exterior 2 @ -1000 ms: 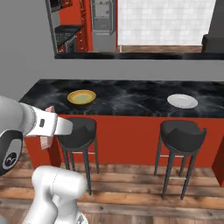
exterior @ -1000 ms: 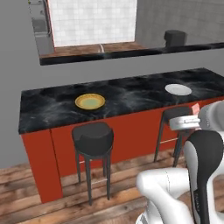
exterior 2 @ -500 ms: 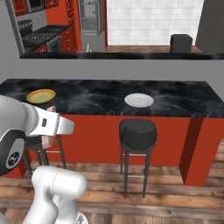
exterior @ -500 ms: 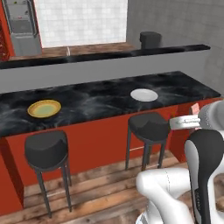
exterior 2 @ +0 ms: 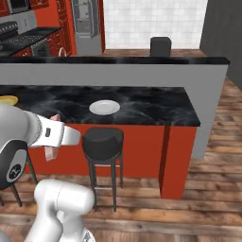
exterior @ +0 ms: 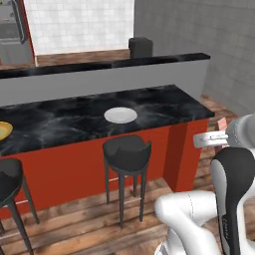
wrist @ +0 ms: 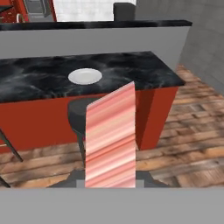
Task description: Transport the steak and lemon to the fridge. Place the steak on the rack containing meat and place the lemon on the rack containing the vegetable, ensuring meats and vegetables are on different racks.
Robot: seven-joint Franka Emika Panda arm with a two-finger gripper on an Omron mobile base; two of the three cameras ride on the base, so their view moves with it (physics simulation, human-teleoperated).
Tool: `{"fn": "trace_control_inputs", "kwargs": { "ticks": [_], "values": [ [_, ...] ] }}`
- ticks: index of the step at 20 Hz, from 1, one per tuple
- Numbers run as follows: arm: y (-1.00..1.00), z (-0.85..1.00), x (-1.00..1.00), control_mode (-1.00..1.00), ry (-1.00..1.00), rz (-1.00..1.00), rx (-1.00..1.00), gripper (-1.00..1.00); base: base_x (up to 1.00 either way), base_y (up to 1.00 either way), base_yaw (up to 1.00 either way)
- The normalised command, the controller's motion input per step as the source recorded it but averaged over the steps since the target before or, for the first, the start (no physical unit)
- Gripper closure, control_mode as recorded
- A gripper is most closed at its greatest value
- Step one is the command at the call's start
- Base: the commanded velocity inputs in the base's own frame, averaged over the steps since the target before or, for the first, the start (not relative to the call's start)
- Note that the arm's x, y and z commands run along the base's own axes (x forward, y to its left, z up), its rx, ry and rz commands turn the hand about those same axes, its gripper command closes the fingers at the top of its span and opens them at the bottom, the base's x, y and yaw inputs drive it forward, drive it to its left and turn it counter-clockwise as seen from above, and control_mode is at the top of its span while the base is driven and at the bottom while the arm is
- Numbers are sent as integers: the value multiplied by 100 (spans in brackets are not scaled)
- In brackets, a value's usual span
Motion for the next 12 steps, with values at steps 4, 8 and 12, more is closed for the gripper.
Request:
{"fn": "trace_control_inputs", "kwargs": {
  "ticks": [4,8,12],
  "values": [
    [0,0,0,100,0,0,0,100,0,-100,0],
    [0,0,0,100,0,0,0,100,5,-100,0],
    [0,0,0,100,0,0,0,100,13,-100,0]
  ]
}}
